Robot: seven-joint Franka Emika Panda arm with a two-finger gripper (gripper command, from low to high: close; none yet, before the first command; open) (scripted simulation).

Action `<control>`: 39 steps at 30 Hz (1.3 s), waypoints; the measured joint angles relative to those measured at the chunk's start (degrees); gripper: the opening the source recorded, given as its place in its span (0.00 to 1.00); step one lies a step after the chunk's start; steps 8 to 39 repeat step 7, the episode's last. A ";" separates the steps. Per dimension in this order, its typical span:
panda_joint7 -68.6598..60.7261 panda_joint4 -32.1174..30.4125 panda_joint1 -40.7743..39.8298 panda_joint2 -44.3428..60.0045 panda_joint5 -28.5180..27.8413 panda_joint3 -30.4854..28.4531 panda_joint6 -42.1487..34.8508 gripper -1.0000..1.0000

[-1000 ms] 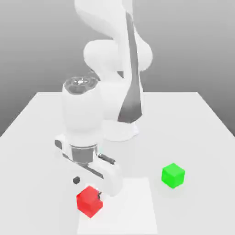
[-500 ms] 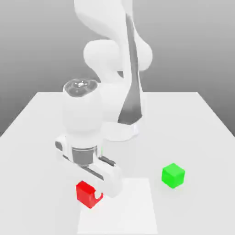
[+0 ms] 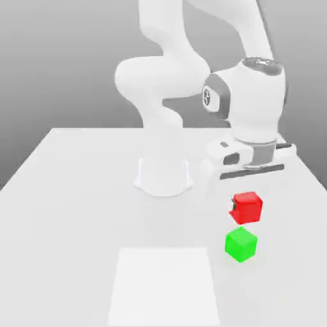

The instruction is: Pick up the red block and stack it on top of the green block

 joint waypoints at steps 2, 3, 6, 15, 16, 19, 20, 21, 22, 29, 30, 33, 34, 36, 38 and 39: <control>1.79 0.06 -0.63 3.71 -2.69 0.16 3.56 0.00; 2.96 0.11 -0.96 5.69 -4.39 -0.11 5.43 0.00; 5.55 0.20 -1.30 9.56 -8.15 -0.71 9.02 1.00; 5.55 0.20 -1.27 9.56 -8.15 -0.71 9.02 1.00; 5.55 0.20 -1.27 9.56 -8.15 -0.71 9.02 1.00; 5.55 0.20 -1.27 9.56 -8.15 -0.71 9.02 1.00; 5.55 0.20 -1.27 9.56 -8.15 -0.71 9.02 1.00; 5.55 0.20 -1.27 9.56 -8.15 -0.71 9.02 1.00; 5.55 0.20 -1.27 9.56 -8.15 -0.71 9.02 1.00; 5.55 0.20 -1.27 9.56 -8.15 -0.71 9.02 1.00; 5.55 0.20 -1.27 9.56 -8.15 -0.71 9.02 1.00; 5.55 0.20 -1.27 9.56 -8.15 -0.71 9.02 1.00; 5.55 0.20 -1.27 9.56 -8.15 -0.71 9.02 1.00; 5.55 0.20 -1.27 9.56 -8.15 -0.71 9.02 1.00; 5.55 0.20 -1.27 9.56 -8.15 -0.71 9.02 1.00; 5.55 0.20 -1.27 9.56 -8.15 -0.71 9.02 1.00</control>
